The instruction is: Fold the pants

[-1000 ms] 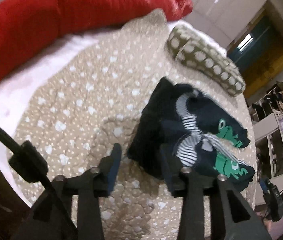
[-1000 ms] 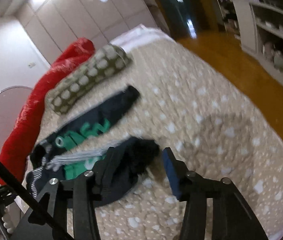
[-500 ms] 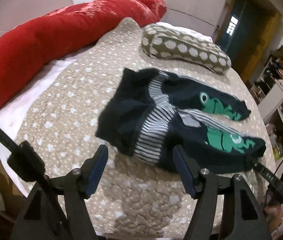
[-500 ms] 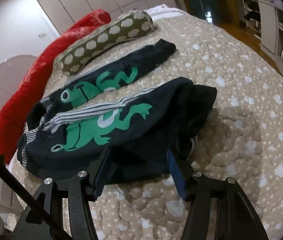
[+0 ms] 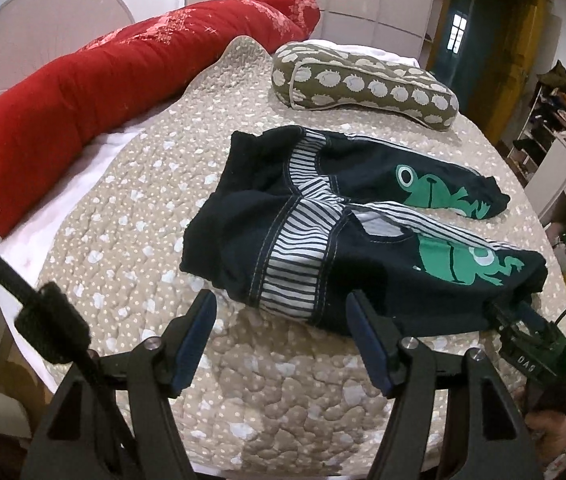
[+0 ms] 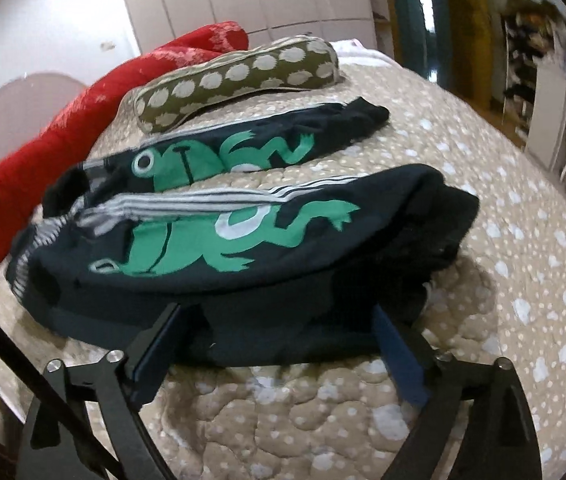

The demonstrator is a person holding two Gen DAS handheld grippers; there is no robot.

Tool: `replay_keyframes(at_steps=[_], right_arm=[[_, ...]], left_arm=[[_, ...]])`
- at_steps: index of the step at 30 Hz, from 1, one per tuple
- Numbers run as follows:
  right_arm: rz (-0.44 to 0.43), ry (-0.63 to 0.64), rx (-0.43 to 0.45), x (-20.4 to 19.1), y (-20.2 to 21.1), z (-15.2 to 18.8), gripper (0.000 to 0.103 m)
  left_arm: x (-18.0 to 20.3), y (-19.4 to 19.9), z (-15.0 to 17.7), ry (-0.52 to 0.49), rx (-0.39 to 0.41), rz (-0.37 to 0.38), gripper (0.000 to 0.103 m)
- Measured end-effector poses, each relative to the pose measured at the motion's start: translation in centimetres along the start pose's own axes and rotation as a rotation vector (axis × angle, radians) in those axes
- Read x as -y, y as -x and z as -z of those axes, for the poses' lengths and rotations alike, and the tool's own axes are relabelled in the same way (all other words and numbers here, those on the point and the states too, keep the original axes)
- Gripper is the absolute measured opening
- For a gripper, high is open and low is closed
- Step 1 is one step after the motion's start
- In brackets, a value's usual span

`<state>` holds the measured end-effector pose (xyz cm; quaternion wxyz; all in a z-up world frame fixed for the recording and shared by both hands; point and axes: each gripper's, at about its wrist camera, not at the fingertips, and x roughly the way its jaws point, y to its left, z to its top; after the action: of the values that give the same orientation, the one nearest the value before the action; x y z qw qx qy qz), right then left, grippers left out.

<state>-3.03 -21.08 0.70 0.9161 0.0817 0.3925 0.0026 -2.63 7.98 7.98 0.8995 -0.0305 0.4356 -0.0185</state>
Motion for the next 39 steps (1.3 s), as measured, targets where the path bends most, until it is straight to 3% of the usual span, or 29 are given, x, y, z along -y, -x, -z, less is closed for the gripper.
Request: replay_keyframes(at_steps=[10,17,24,28,32,36,39], right_arm=[[0.021,0.041,0.034,-0.5,0.0,0.6,0.100],[0.071,0.112,0.007,-1.5,-0.3,0.7,0.101],[0.023,0.106,-0.054,-0.9,1.1,-0.5,0.101],[-0.065,0.059,-0.039,1.1,3.8,-3.1,0.101],[-0.058,0.084,-0.004,2.9,4.5,-7.4,0.101],[-0.066,0.202,0.014,2.5,2.3,-12.6,0.101],[-0.101,0.266,-0.024,1.9,-1.1,-16.0,0.101]], left_arm=[[1.2,-0.4,0.0,-0.033,-0.007,-0.018,0.066],[2.0,-0.2,0.0,-0.064,-0.006,-0.045,0.066],[2.3,0.3,-0.7,-0.090,0.008,-0.049,0.066],[1.9,0.3,-2.8,-0.081,0.012,0.012,0.066],[2.1,-1.3,-6.6,-0.079,-0.006,0.112,0.066],[3.1,-4.2,-11.2,-0.123,-0.042,0.205,0.068],[4.3,-8.2,-14.8,-0.176,-0.093,0.262,0.068]])
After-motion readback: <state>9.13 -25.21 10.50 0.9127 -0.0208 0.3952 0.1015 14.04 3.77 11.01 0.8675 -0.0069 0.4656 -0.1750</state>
